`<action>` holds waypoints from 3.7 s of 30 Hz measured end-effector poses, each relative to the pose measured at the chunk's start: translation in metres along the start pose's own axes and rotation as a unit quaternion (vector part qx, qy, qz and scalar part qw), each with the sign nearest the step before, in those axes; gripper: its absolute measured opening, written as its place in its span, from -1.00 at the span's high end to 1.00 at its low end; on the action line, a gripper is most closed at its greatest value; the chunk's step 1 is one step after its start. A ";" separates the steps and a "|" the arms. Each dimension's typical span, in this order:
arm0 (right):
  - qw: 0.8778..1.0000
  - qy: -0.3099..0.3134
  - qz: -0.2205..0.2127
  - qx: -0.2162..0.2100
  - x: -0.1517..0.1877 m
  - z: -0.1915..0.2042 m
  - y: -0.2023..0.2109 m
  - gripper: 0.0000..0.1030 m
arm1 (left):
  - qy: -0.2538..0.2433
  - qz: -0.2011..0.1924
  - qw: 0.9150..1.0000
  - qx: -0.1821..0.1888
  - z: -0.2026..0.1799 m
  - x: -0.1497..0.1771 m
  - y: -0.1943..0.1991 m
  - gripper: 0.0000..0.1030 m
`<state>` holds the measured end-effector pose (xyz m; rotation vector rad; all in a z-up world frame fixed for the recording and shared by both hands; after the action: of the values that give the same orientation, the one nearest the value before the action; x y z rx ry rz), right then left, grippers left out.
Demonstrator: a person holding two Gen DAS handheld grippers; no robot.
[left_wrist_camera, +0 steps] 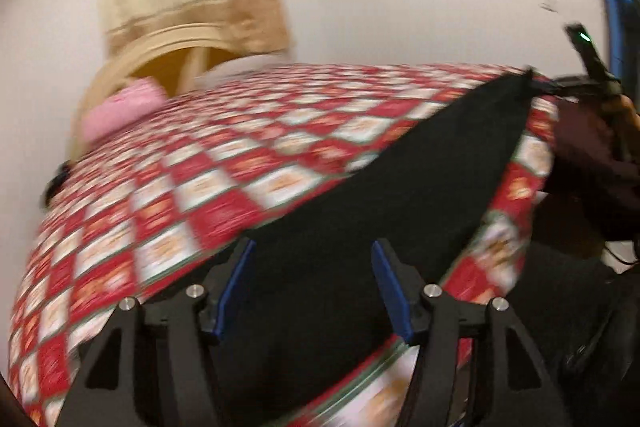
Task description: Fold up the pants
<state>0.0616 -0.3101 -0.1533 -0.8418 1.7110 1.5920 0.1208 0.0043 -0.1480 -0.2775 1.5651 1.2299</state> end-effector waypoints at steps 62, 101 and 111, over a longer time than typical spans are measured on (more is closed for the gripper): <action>0.975 -0.218 -0.012 -0.030 0.013 -0.128 0.022 0.09 | -0.076 0.061 0.987 0.128 -0.120 -0.007 -0.094 -0.07; 0.892 0.432 -0.021 0.132 0.024 0.082 -0.016 0.96 | -0.018 0.065 0.979 0.192 -0.108 -0.008 -0.095 -0.31; 0.888 0.440 0.004 0.133 0.047 0.081 -0.018 0.96 | 0.026 0.069 0.961 0.265 -0.102 -0.008 -0.091 -0.31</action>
<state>0.0517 -0.2320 -0.2065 -1.5499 2.4598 0.9578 0.1284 -0.1212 -0.2025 0.1507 1.9177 0.8632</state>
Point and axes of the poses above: each gripper's, at about its wrist camera, not at the fingertips, and y roughly against the way its jaws point, z to its left, x to its underside, the point moved 6 cm from there along -y, roughly the way its jaws point, and after that the axes turned 4 degrees about y, right-handed, at the moved point
